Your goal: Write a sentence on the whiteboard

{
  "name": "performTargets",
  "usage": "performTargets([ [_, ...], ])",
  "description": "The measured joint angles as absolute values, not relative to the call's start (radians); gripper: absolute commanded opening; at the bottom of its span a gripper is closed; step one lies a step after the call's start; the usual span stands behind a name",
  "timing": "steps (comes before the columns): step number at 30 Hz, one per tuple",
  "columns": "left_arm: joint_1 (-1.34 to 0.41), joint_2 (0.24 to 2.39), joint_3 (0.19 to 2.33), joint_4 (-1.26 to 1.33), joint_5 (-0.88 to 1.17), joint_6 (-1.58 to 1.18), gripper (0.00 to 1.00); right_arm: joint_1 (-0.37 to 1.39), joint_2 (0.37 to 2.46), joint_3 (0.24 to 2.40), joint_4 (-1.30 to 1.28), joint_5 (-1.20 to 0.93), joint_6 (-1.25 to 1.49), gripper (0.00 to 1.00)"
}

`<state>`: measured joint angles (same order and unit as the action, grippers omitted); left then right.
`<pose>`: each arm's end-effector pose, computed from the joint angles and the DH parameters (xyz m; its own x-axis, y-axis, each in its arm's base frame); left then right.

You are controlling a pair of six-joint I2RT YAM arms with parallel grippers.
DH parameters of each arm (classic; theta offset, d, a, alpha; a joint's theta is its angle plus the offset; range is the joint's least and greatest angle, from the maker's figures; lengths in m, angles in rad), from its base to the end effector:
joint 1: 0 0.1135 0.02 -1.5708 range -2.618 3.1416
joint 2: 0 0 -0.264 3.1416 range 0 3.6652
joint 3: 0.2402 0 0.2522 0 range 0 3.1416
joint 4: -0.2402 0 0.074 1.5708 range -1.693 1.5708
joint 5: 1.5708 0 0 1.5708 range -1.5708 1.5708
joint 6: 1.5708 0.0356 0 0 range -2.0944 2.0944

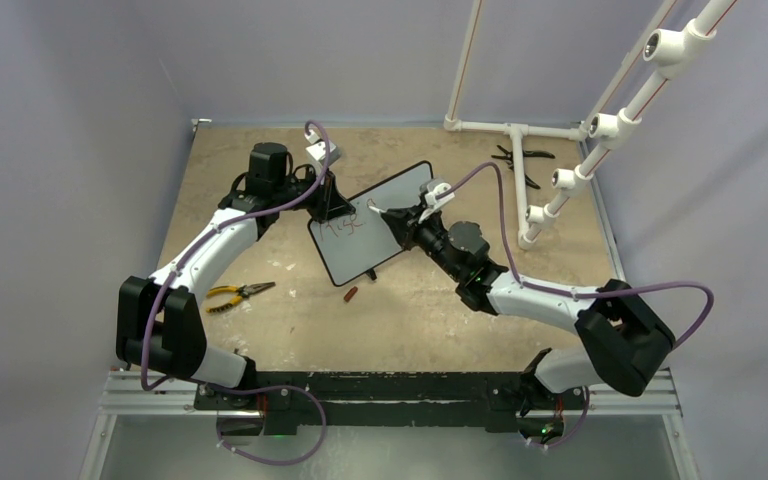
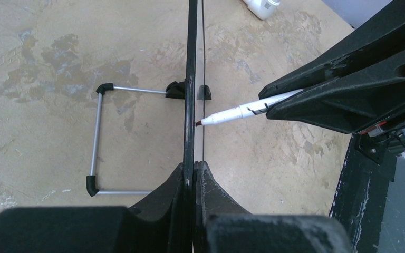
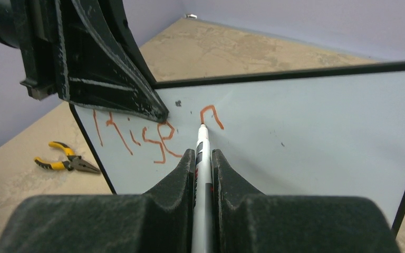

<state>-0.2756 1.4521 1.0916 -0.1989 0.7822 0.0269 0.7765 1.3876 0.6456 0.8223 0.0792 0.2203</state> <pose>0.3042 -0.1121 0.2927 -0.4898 0.1583 -0.8573 0.7814 0.5159 -0.3511 0.2175 0.2097 0.2606 -0.0845 0.2223 -0.9713 -0.6393 0.7356 0.2240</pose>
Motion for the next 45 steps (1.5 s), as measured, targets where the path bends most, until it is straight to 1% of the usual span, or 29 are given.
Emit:
performTargets([
  [11, -0.276, 1.452, 1.092, -0.199, 0.78, 0.027, 0.0, 0.777, 1.391, 0.596, 0.784, 0.08, 0.254, 0.0],
  [21, -0.276, 1.452, 1.092, -0.199, 0.781, 0.023, 0.0, 0.778, 1.395, 0.58, 0.768, 0.034, 0.257, 0.0],
  [29, -0.276, 1.451, 1.092, -0.199, 0.781, 0.023, 0.0, 0.778, 1.341, 0.577, 0.784, 0.015, 0.257, 0.0],
  [45, -0.276, 1.451, 1.092, -0.199, 0.782, 0.023, 0.0, 0.776, 1.387, 0.59, 0.812, 0.014, 0.257, 0.0],
])
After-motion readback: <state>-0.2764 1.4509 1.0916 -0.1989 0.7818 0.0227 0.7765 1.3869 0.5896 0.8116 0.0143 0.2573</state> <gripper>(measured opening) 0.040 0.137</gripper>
